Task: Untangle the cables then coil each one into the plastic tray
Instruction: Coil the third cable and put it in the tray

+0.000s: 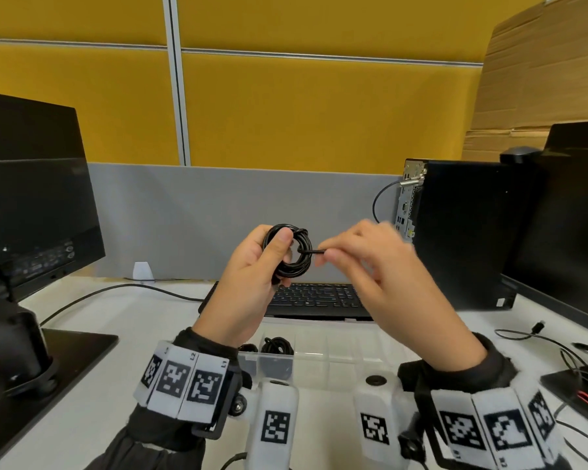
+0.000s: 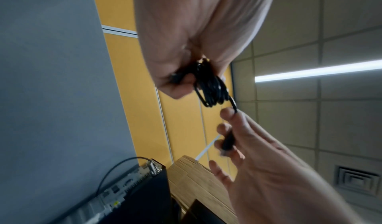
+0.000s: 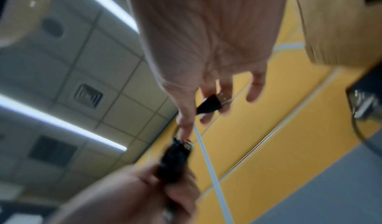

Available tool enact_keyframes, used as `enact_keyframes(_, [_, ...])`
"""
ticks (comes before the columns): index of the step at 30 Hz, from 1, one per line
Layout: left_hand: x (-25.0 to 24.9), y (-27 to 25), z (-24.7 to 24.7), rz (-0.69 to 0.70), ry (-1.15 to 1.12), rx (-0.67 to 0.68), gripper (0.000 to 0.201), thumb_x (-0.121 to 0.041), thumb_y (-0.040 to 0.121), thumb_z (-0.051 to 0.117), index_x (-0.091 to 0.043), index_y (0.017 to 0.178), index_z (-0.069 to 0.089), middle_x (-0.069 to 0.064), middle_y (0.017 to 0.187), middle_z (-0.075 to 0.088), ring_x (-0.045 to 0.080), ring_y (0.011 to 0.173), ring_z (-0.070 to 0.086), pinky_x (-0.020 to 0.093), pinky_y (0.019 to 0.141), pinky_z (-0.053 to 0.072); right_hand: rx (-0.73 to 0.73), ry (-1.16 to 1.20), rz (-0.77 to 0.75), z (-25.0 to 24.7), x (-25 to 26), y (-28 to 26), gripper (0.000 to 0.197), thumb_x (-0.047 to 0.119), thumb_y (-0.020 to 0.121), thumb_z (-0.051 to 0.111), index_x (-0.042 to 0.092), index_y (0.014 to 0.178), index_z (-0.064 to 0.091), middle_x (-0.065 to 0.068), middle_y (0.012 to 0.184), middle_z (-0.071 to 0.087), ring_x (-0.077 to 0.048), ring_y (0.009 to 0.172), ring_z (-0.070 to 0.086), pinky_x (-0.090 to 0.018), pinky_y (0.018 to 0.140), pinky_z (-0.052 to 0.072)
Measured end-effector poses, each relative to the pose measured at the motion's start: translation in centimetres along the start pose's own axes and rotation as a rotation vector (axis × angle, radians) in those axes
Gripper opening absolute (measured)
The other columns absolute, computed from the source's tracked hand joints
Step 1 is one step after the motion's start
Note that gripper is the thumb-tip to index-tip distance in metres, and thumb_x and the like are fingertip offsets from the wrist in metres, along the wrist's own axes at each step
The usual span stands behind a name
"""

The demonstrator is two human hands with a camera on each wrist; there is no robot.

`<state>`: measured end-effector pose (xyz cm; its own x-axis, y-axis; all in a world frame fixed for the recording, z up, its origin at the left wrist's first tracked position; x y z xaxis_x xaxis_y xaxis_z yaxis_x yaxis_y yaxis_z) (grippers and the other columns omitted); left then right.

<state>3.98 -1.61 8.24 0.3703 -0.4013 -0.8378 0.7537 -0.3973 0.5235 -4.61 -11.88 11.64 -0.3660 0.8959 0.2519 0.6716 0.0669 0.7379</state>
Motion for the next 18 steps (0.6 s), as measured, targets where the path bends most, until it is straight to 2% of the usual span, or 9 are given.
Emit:
enact_keyframes(2, [-0.4, -0.4, 1.0, 0.000, -0.116, 0.040, 0.022, -0.034, 0.084, 0.046, -0.011, 0.081, 0.045, -0.005, 0.064, 0.042, 0.010, 0.062, 0.042, 0.021, 0.052, 0.036, -0.200, -0.169, -0.035, -1.4, 0.0, 0.0, 0.028, 0.043, 0.094, 0.038, 0.037, 0.097, 0.065, 0.014, 0.094, 0.045, -0.007, 0.090, 0.034, -0.028, 0.071, 0.021])
enact_keyframes(4, [-0.3, -0.9, 2.6, -0.032, -0.230, 0.081, 0.023, -0.032, 0.084, 0.045, -0.010, 0.086, 0.044, -0.005, 0.064, 0.041, 0.007, 0.056, 0.042, 0.020, 0.050, 0.036, -0.313, -0.098, -0.040, -1.6, -0.2, 0.0, 0.027, 0.036, 0.095, 0.041, 0.030, 0.103, 0.067, 0.008, 0.093, 0.047, -0.009, 0.087, 0.039, -0.025, 0.074, 0.028])
enact_keyframes(5, [-0.1, -1.1, 3.3, -0.053, -0.275, 0.097, 0.023, -0.032, 0.084, 0.044, -0.010, 0.088, 0.045, -0.005, 0.065, 0.042, 0.005, 0.055, 0.043, 0.020, 0.049, 0.037, -0.335, 0.000, -0.042, -1.4, -0.3, 0.0, 0.025, 0.029, 0.095, 0.044, 0.025, 0.104, 0.068, 0.006, 0.089, 0.050, -0.007, 0.084, 0.045, -0.019, 0.075, 0.034])
enact_keyframes(6, [0.1, -1.2, 3.9, -0.069, -0.300, 0.103, 0.024, -0.033, 0.084, 0.044, -0.010, 0.090, 0.046, -0.005, 0.066, 0.045, 0.005, 0.055, 0.046, 0.019, 0.049, 0.037, -0.330, 0.102, -0.026, -1.1, -0.6, 0.1, 0.024, 0.022, 0.095, 0.047, 0.020, 0.105, 0.068, 0.005, 0.086, 0.053, -0.001, 0.082, 0.049, -0.014, 0.074, 0.038])
enact_keyframes(7, [0.4, -1.3, 4.2, -0.079, -0.299, 0.099, 0.025, -0.034, 0.084, 0.043, -0.010, 0.091, 0.047, -0.004, 0.069, 0.049, 0.004, 0.056, 0.049, 0.020, 0.049, 0.037, -0.297, 0.192, 0.015, -0.7, -0.9, 0.2, 0.023, 0.017, 0.095, 0.048, 0.018, 0.105, 0.068, 0.005, 0.085, 0.056, 0.000, 0.081, 0.054, -0.014, 0.074, 0.043])
enact_keyframes(9, [0.8, -1.2, 4.1, -0.084, -0.218, 0.076, 0.028, -0.039, 0.084, 0.042, -0.013, 0.094, 0.047, 0.003, 0.083, 0.055, 0.009, 0.067, 0.054, 0.021, 0.050, 0.036, -0.161, 0.324, 0.137, 0.5, -1.9, 0.5, 0.023, 0.013, 0.096, 0.048, 0.019, 0.107, 0.068, 0.005, 0.090, 0.059, -0.004, 0.083, 0.059, -0.020, 0.075, 0.050])
enact_keyframes(12, [1.4, -0.9, 3.6, -0.084, -0.022, 0.069, 0.032, -0.047, 0.083, 0.039, -0.019, 0.098, 0.045, 0.008, 0.098, 0.056, 0.018, 0.080, 0.052, 0.022, 0.053, 0.040, 0.013, 0.558, 0.283, 2.0, -3.2, 0.3, 0.026, 0.011, 0.097, 0.045, 0.016, 0.109, 0.068, -0.005, 0.101, 0.061, -0.012, 0.089, 0.063, -0.018, 0.074, 0.053])
enact_keyframes(15, [1.8, -0.8, 3.2, -0.077, 0.185, 0.072, 0.032, -0.054, 0.083, 0.033, -0.027, 0.098, 0.043, 0.000, 0.098, 0.057, 0.011, 0.080, 0.054, 0.023, 0.058, 0.043, 0.051, 0.782, 0.351, 2.8, -3.5, 0.0, 0.027, 0.004, 0.097, 0.044, 0.009, 0.108, 0.069, -0.008, 0.100, 0.071, -0.015, 0.092, 0.068, -0.019, 0.076, 0.054])
enact_keyframes(18, [1.4, -0.8, 2.7, -0.028, 0.274, 0.021, 0.021, -0.044, 0.094, 0.030, -0.026, 0.094, 0.042, -0.006, 0.089, 0.054, -0.005, 0.065, 0.051, 0.017, 0.056, 0.042, 0.059, 0.835, 0.391, 3.1, -3.7, -0.1, 0.028, 0.005, 0.098, 0.043, 0.008, 0.105, 0.069, -0.010, 0.098, 0.073, -0.020, 0.092, 0.069, -0.026, 0.079, 0.056])
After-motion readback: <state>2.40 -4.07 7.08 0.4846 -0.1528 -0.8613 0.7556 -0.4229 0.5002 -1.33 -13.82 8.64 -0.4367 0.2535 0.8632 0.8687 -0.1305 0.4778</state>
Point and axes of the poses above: each hand's wrist, its own y-axis towards the middle knuckle, its own z-axis out of the palm, x = y × z, the point moved 9 cm from there along y, towards the middle knuckle
